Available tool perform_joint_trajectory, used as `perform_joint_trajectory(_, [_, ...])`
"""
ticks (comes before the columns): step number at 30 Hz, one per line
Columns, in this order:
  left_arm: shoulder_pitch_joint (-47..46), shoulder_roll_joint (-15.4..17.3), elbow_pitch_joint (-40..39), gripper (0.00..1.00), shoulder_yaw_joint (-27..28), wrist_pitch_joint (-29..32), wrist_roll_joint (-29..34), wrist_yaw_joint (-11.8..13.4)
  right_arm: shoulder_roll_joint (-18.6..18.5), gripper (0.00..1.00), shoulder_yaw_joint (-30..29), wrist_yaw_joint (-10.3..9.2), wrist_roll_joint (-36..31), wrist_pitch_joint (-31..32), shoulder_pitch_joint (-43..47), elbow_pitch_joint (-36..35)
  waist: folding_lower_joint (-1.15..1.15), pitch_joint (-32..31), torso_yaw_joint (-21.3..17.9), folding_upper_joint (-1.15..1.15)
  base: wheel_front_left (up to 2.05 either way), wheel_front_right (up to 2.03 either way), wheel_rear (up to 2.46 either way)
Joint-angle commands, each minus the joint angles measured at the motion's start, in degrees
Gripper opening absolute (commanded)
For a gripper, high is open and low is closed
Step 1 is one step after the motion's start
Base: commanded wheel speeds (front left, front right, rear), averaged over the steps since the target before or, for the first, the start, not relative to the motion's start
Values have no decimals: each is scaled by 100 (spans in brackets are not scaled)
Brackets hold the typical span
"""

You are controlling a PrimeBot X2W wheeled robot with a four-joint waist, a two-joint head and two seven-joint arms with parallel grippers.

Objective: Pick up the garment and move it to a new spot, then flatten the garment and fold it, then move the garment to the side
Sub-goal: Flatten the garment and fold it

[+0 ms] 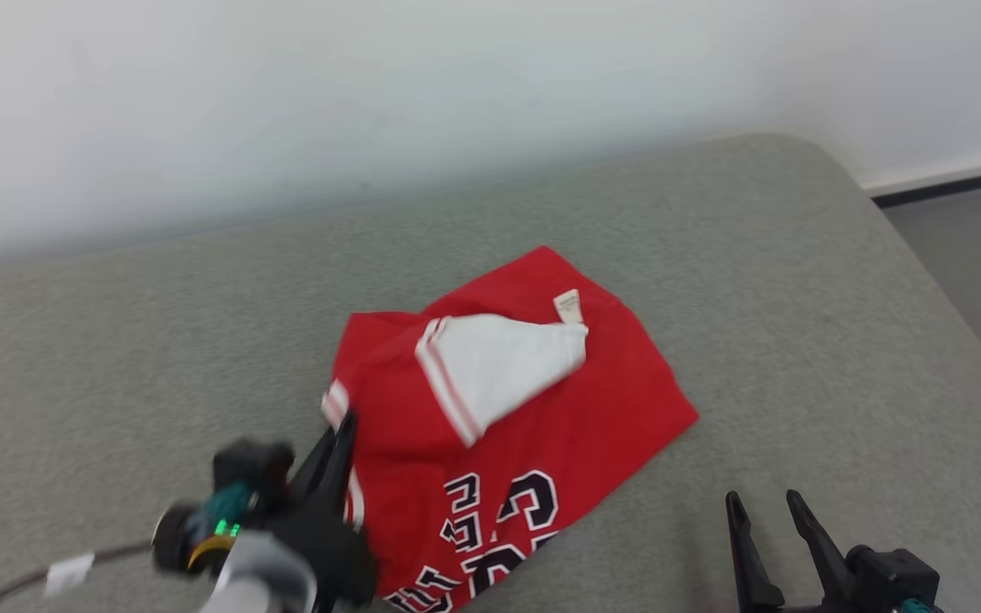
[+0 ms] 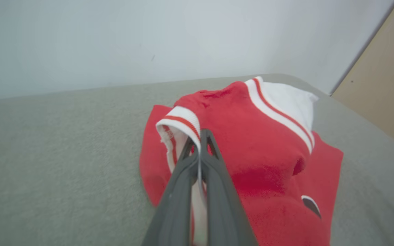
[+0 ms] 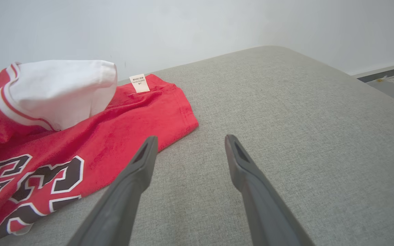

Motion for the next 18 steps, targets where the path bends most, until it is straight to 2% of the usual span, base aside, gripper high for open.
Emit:
perform_joint_trajectory(1, [411,144,-300,0,57,43,-43,142,3,100,-26,18,-43,15,84,-25,0,-98,395,0,0,0,0])
perform_joint_trajectory(2, [411,144,-300,0,57,43,-43,142,3,100,-26,18,-43,15,84,-25,0,-98,395,0,0,0,0])
perform_joint_trajectory(3, [658,218,-528,0,136,60,-100,256,4,100,-11,18,-50,44,92,-65,0,-105,475,0,0,0,0])
perform_joint_trajectory(4, [1056,326,-979,0,269,29,-184,486,3,100,-32,18,-61,70,128,-113,0,-111,658,0,0,0,0])
perform_joint_trajectory(5, [1249,386,-1153,0,323,49,-204,602,4,100,-16,18,-78,76,140,-108,0,-118,743,0,0,0,0])
perform_joint_trajectory(6, [1249,386,-1153,0,323,49,-204,602,4,100,-16,18,-78,76,140,-108,0,-118,743,0,0,0,0])
perform_joint_trajectory(11, [1793,425,-1762,0,457,71,-313,980,3,100,49,18,-88,142,143,-186,0,-155,1042,0,0,0,0])
perform_joint_trajectory(15, [1963,409,-1774,0,598,24,-380,1208,3,100,72,18,-65,183,165,-227,0,-164,1148,0,0,0,0])
perform_joint_trajectory(16, [1986,387,-1733,41,633,14,-391,1251,3,100,81,18,-60,182,160,-218,0,-166,1158,0,0,0,0])
perform_joint_trajectory(17, [1994,406,-1665,100,641,57,-372,1261,3,100,89,18,-57,184,152,-209,0,-167,1165,0,0,0,0])
perform_joint_trajectory(18, [1976,411,-1626,100,652,65,-388,1274,3,100,97,18,-52,184,141,-202,0,-166,1170,0,0,0,0])
